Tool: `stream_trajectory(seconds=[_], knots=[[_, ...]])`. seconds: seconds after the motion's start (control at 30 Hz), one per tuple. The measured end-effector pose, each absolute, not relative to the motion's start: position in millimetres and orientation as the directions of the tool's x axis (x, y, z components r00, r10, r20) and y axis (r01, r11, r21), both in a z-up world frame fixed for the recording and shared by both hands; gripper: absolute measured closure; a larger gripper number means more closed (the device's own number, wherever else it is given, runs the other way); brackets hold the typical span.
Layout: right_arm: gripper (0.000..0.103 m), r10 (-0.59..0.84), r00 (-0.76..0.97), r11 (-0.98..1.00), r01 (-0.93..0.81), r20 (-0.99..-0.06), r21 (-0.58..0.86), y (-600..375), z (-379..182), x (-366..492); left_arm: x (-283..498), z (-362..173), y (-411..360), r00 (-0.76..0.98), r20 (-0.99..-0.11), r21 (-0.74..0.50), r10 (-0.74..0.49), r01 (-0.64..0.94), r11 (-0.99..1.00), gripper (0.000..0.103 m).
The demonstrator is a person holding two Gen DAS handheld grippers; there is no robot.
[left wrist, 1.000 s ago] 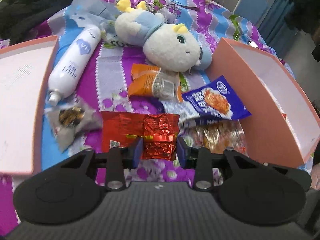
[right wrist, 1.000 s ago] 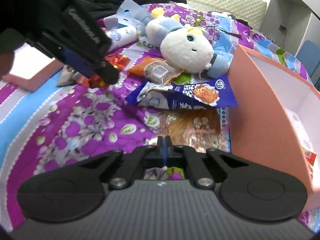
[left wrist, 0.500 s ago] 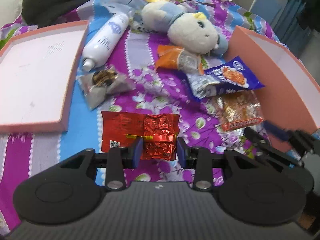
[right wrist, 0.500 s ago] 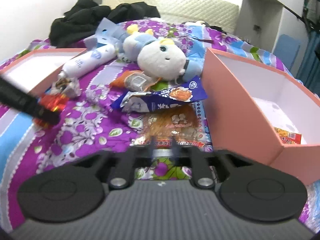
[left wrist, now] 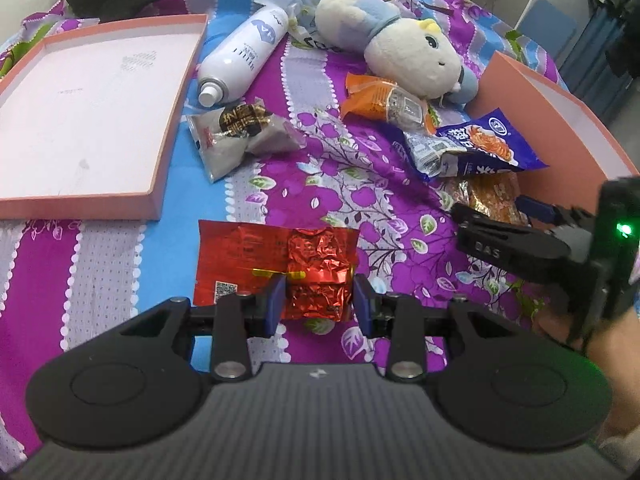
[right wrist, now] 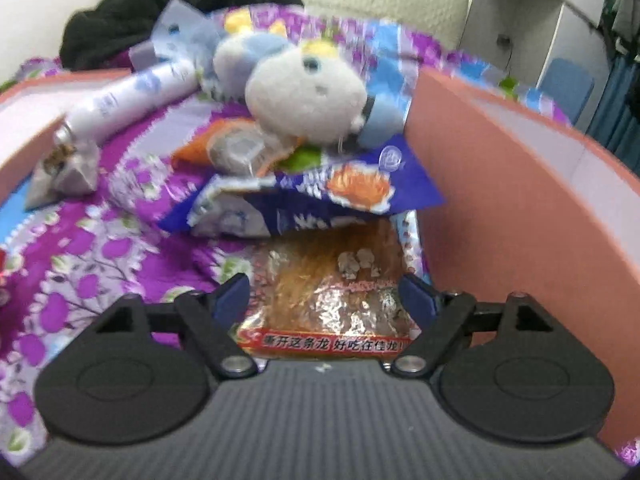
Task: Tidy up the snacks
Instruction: 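Grasp and lift the clear red-labeled bag with the right tool while the left holds its bag, then carry both held snack bags over the deep pink box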
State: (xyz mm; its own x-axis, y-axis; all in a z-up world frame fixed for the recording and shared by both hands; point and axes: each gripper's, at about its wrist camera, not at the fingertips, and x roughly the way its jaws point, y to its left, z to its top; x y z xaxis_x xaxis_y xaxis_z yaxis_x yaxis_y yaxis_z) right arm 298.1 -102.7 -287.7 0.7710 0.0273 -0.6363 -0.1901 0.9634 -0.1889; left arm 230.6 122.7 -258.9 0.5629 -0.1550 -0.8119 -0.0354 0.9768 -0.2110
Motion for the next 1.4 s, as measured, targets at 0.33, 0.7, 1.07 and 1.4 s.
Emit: stream_trajectory(seconds=[0.33, 0.7, 1.07, 1.4], knots=[[0.047, 0.123, 0.671, 0.971, -0.234, -0.731, -0.051, -119.0, -285.1, 315.4, 230.5, -262.5, 121.0, 0.555, -0.817, -0.225, -0.160, -0.051, 0.973, 0.062], [0.061, 0.174, 0.657, 0.962, -0.273, -0.734, -0.016, -123.6, -271.9, 286.8, 223.1, -258.9, 111.7, 0.543, -0.826, -0.213, -0.154, -0.047, 0.976, 0.062], [0.061, 0.232, 0.639, 0.950, -0.312, -0.733, 0.029, -134.3, -250.7, 227.8, 202.5, -251.2, 103.7, 0.539, -0.831, -0.202, -0.137, -0.063, 0.977, 0.062], [0.061, 0.260, 0.656, 0.948, -0.314, -0.708, 0.057, -155.2, -228.5, 177.5, 172.6, -239.0, 88.1, 0.551, -0.821, -0.212, -0.148, -0.054, 0.976, 0.062]])
